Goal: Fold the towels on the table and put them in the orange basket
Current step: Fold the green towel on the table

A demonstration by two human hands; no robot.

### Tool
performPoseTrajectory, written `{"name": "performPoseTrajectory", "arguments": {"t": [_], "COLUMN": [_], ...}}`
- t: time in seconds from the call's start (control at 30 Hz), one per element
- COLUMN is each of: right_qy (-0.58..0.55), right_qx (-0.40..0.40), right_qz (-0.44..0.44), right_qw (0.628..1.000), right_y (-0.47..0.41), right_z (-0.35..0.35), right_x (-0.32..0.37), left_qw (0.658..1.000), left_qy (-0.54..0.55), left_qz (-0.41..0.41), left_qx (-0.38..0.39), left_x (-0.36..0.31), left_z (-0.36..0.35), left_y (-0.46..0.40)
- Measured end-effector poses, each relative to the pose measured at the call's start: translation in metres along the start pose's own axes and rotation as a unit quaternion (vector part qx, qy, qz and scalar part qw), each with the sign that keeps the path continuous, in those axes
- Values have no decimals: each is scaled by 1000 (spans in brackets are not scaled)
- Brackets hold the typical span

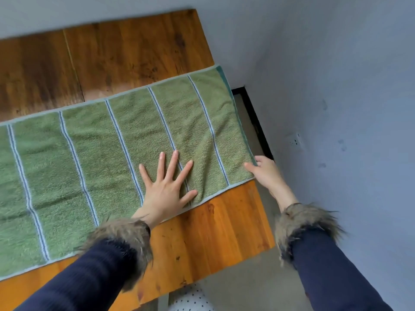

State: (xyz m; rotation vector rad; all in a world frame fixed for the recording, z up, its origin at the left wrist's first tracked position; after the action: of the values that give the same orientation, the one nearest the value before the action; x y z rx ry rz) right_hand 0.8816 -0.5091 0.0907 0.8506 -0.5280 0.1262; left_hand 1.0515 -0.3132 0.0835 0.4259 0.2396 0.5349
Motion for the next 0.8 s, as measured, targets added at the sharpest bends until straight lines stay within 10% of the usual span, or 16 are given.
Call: {"name": "performPoseTrajectory", "arguments": {"t": [0.17, 0.37, 0.57, 0.8], "right_qy": [23, 33, 82, 6], "right_qx": [-149, -46, 104, 75], "right_qz": [93, 245, 234, 178], "right_qw": [984, 968, 963, 981], "right_y": [22, 47, 49, 25], "right_z": [13, -31, -61, -30], "right_x": [19, 61, 64, 74], "left_qw": [1000, 948, 876, 922], "left_qy": [21, 243, 450, 342], "left_qz": [-13, 89, 172, 178], "left_qx": [1, -184, -5, 26], "left_x": [-3, -5, -23, -31], "left_z": [2, 40, 48, 42], "left_y": [-2, 12, -20, -33]}}
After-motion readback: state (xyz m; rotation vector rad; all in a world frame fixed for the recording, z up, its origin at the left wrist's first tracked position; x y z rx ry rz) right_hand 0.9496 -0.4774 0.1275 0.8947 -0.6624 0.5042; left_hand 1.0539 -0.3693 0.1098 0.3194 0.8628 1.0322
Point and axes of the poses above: each hand's wrist, its own y-axis away from the middle knuckle, its own z-axis out of the back of the hand, x = y × z, the point moved 6 cm from there along -y, towards the middle knuckle, and after that the axes turned 3 degrees about z, right-handed, at the moved point
